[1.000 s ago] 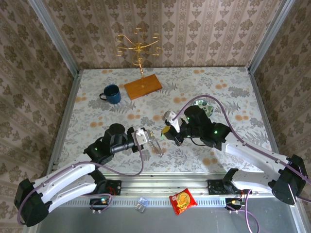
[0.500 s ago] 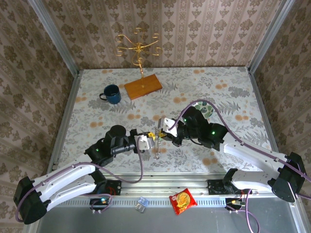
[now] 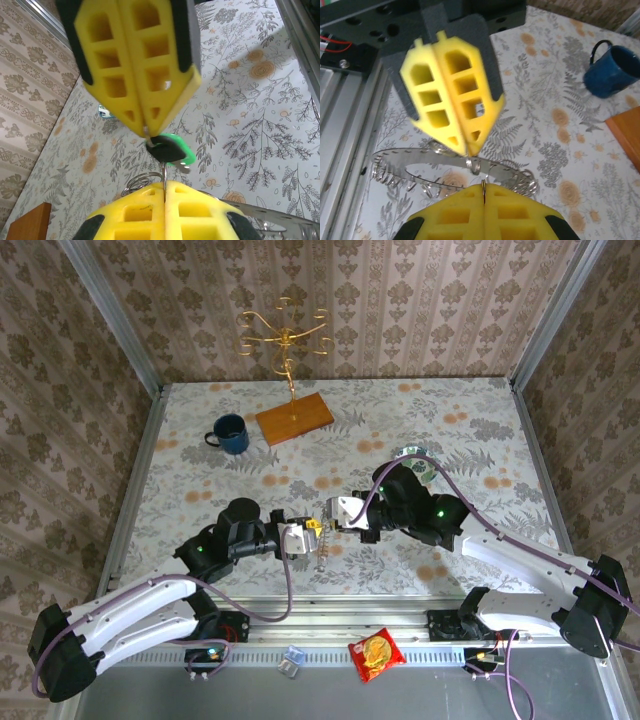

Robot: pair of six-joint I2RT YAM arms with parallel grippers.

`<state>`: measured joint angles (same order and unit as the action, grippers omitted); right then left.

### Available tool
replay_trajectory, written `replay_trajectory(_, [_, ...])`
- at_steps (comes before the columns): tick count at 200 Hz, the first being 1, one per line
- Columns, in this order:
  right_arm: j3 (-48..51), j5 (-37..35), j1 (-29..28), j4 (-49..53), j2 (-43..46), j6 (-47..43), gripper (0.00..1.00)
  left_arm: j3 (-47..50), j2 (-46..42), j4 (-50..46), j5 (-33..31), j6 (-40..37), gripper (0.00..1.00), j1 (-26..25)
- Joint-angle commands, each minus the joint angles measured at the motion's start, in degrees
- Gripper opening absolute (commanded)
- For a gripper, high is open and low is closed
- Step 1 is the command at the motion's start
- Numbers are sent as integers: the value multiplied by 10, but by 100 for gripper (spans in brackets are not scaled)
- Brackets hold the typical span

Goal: Put the keys on the keyring

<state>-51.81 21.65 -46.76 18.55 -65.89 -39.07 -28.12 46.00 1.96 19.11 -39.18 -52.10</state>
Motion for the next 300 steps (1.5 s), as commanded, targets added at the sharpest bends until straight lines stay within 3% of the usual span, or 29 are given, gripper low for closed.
replay_trajectory(1, [-19,25,-3,29,10,-8,0,1,-7,9,14,-20,0,-3])
replay_trajectory(139, [-8,57,-4,-32,-6,24,0,-2,17,24,25,-28,0,-7])
replay_trajectory(300, [-13,39,-4,2,-23,17,0,-1,14,26,17,-31,0,-13])
